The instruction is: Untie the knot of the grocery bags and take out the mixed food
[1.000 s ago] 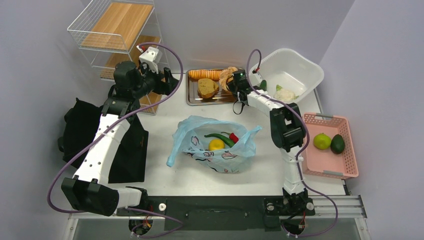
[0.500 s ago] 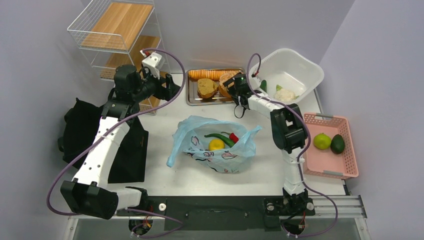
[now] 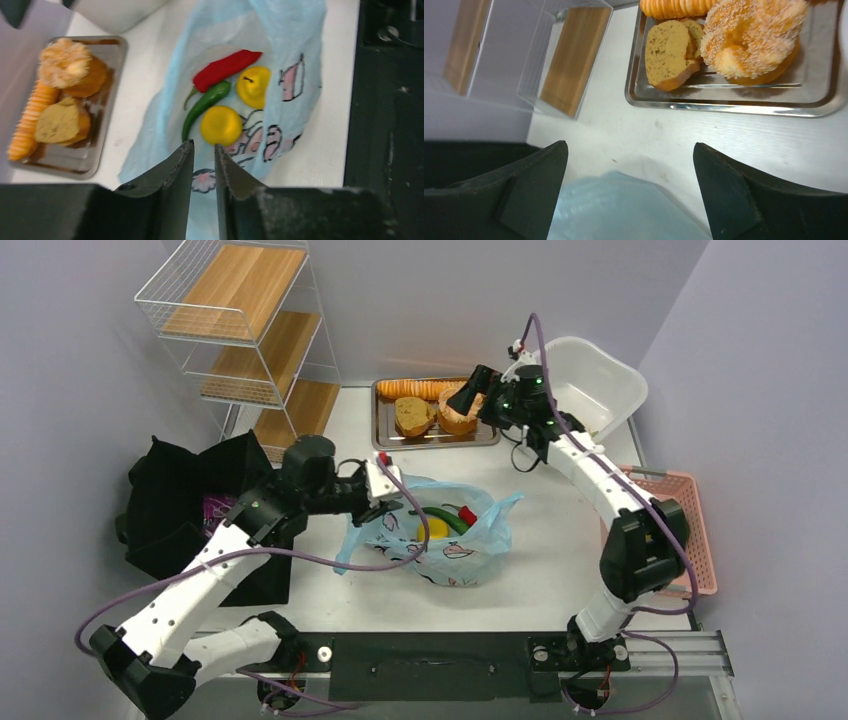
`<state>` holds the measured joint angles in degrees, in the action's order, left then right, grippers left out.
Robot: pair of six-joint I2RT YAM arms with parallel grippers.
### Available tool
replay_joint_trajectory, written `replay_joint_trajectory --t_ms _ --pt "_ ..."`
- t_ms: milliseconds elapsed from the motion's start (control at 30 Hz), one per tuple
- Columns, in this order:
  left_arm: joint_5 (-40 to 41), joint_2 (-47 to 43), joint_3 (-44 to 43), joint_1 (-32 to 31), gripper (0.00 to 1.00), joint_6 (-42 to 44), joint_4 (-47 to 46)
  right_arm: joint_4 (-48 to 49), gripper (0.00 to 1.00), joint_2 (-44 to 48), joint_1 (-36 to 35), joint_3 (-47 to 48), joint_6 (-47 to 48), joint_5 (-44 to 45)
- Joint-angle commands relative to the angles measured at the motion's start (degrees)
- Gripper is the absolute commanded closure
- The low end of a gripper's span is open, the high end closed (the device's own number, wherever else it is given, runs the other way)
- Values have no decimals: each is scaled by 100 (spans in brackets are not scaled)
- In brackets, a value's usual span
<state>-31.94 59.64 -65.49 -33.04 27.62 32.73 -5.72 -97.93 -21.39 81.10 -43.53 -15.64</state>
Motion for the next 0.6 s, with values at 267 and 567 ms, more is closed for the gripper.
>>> replay_joint_trajectory --t_ms 267,567 --pt "242 341 1674 -2 100 -182 -2157 -3207 71 2646 -995 -449 5578 -1856" --pt "121 1023 1789 683 100 -1799 -2369 -3123 90 2890 -2112 -2525 7465 -189"
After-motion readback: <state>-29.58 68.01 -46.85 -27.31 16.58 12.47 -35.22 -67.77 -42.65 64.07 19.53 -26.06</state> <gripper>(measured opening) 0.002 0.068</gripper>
